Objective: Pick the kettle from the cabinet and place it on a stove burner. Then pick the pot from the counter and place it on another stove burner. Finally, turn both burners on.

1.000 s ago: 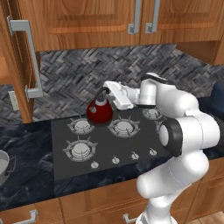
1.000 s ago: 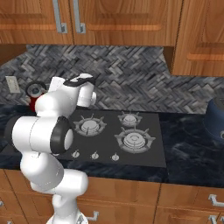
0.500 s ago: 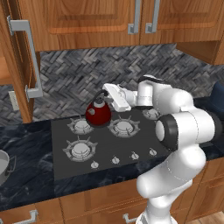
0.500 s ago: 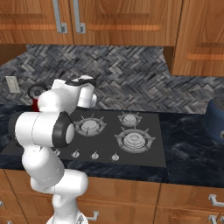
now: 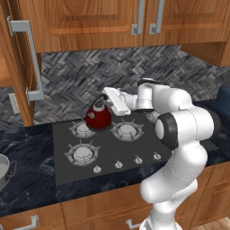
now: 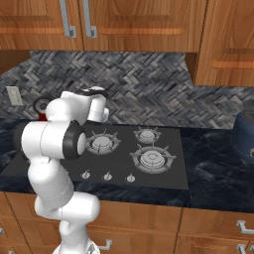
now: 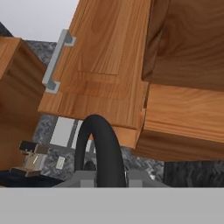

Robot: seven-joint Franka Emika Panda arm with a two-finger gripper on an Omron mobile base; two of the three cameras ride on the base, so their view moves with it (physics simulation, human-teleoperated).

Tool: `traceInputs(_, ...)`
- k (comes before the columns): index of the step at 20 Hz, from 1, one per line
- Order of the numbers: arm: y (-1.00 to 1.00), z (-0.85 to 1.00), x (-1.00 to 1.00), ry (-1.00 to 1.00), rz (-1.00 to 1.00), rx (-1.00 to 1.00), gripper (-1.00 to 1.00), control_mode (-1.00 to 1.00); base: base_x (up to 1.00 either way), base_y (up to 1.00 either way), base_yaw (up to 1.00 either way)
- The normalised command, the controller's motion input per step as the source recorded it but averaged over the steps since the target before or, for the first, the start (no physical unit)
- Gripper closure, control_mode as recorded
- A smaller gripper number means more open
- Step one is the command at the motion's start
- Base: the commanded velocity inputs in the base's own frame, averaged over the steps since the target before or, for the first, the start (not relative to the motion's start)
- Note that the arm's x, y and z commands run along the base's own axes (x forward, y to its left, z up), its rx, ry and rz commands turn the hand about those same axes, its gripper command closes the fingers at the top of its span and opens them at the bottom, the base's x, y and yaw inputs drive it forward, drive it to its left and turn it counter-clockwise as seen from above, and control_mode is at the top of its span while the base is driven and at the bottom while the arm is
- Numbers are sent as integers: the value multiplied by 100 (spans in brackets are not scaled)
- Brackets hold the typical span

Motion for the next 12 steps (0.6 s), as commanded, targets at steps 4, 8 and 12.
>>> traceInputs(4, 8, -11, 19, 0, -1, 0, 100, -100, 0, 0, 0)
traceInputs(8, 4, -8, 16, 0, -1, 0, 100, -100, 0, 0, 0)
traceInputs(12, 1, -5, 16, 0, 0, 0, 100, -100, 0, 0, 0)
